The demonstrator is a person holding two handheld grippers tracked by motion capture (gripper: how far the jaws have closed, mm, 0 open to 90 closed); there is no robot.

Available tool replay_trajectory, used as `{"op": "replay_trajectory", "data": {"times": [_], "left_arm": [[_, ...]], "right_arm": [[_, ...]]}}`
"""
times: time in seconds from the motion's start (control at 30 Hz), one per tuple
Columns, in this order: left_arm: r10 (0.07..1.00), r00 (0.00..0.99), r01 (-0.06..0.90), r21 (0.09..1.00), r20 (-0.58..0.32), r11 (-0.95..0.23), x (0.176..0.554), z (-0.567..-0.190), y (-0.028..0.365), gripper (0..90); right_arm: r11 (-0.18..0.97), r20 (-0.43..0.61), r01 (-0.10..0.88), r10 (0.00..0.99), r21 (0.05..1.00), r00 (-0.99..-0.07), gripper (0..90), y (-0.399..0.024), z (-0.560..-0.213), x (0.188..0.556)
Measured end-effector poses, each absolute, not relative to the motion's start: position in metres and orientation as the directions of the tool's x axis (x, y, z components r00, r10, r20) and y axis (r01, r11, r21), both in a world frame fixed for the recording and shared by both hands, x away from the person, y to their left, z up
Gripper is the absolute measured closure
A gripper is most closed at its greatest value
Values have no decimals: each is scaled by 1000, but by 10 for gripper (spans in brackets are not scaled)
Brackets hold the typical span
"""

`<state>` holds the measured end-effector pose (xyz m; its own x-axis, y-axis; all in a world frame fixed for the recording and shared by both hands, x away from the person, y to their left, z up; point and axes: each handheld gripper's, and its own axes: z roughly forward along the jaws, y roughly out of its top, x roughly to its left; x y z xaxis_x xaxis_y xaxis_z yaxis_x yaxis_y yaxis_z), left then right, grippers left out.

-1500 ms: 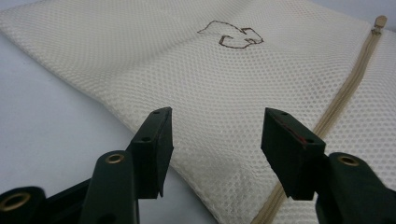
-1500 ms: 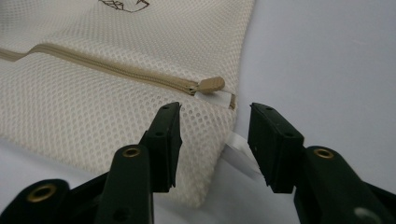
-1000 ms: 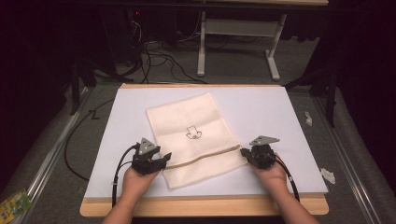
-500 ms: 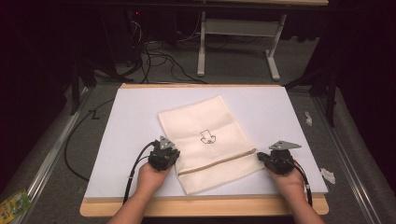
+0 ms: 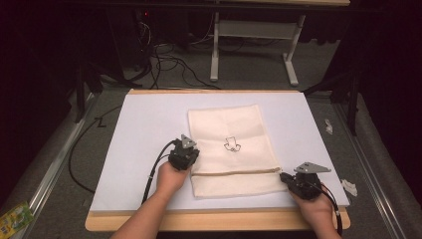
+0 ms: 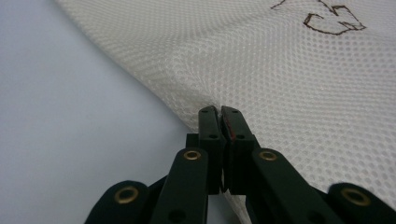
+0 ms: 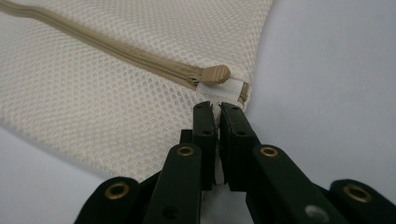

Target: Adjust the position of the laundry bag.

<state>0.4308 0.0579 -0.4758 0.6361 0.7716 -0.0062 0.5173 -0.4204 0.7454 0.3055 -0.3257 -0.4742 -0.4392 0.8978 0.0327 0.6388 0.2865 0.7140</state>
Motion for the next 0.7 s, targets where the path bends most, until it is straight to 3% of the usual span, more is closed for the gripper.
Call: {"op": "replay_trajectory", "data": {"times": [0.27, 0.43, 0.63, 0.67, 0.7], "left_arm": [[777, 629, 512, 760, -15, -400, 437, -474, 58, 881], [777, 629, 505, 771, -22, -387, 429, -475, 64, 864], [766, 642, 497, 771, -19, -397, 420, -475, 70, 864], [767, 641, 494, 779, -26, -386, 418, -474, 72, 858], [773, 634, 470, 804, -20, -364, 412, -470, 77, 781]], "right_arm": [[299, 29, 628, 889, 718, -457, 855, -321, -474, 291], [291, 41, 611, 882, 736, -469, 749, -323, -469, 291], [266, 43, 580, 885, 770, -463, 729, -327, -461, 294], [257, 47, 580, 889, 773, -456, 729, -327, -460, 295], [246, 52, 581, 893, 776, -447, 720, -327, -458, 300]]}}
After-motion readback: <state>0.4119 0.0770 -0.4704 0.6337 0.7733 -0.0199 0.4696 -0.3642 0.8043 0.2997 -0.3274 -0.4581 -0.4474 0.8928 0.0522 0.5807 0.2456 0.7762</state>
